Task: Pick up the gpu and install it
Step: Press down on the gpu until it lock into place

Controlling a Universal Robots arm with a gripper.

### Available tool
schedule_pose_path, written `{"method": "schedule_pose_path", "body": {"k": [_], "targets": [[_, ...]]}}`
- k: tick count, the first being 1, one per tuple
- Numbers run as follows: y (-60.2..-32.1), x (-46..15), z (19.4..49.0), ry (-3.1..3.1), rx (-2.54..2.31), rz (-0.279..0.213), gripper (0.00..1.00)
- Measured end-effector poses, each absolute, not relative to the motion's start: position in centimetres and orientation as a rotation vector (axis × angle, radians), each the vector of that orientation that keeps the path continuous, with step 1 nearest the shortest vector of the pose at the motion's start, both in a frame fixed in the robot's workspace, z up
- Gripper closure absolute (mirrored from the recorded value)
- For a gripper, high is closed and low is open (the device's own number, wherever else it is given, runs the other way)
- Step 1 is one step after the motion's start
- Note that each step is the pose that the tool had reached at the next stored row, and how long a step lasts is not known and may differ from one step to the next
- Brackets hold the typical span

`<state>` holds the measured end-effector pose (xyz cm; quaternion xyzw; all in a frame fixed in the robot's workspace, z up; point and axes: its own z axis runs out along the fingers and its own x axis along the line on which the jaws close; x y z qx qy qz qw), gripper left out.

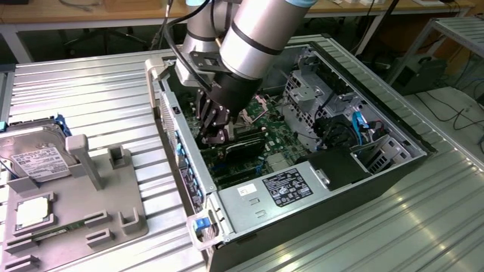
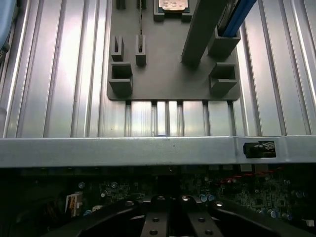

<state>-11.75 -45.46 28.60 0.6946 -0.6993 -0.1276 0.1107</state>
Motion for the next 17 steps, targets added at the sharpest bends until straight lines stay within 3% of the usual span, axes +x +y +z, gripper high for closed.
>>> {"method": "schedule_pose_path", "body": {"k": [7, 17], "targets": [[-45.5, -11.8, 28.5, -2.038, 2.023, -0.403, 0.89], [-44.9, -10.6, 27.3, -2.037, 2.028, -0.403, 0.89]]}}
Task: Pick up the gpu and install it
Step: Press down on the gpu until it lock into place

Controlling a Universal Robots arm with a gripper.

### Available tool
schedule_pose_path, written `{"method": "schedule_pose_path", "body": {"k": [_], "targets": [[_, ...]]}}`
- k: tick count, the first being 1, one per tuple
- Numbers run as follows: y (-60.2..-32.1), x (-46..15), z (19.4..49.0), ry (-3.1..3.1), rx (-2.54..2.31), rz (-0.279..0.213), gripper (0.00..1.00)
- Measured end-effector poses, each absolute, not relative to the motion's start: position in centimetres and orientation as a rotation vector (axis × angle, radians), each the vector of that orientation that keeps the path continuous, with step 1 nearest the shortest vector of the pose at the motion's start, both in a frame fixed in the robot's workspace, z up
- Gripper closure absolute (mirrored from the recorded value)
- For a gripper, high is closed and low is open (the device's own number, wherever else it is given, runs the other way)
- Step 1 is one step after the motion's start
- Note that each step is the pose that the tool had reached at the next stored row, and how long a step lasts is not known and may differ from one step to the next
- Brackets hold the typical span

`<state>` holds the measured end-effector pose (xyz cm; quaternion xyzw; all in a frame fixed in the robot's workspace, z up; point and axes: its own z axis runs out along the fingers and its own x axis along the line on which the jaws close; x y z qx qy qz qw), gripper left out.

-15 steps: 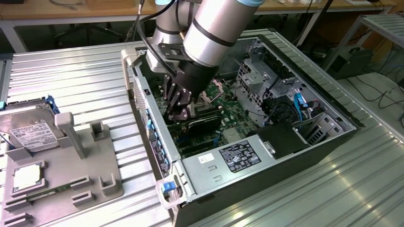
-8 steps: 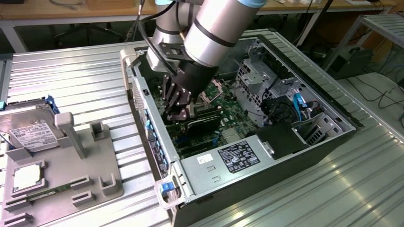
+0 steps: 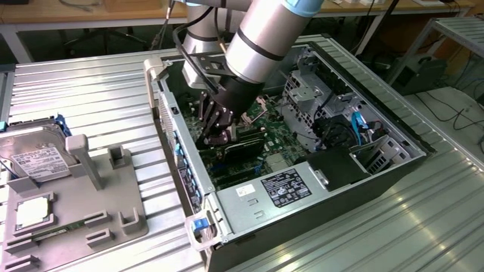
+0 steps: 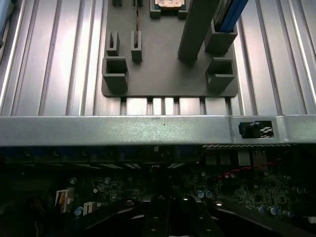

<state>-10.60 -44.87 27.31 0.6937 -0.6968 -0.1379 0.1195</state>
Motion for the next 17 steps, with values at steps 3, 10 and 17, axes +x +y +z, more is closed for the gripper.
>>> {"method": "schedule_pose_path", "body": {"k": [3, 10, 17], "targets": [[-44.86, -10.61, 27.31, -2.040, 2.047, -0.385, 0.89], [-44.81, -10.68, 27.27, -2.061, 2.088, -0.335, 0.89], [-44.81, -10.69, 27.29, -2.061, 2.089, -0.338, 0.89]]}}
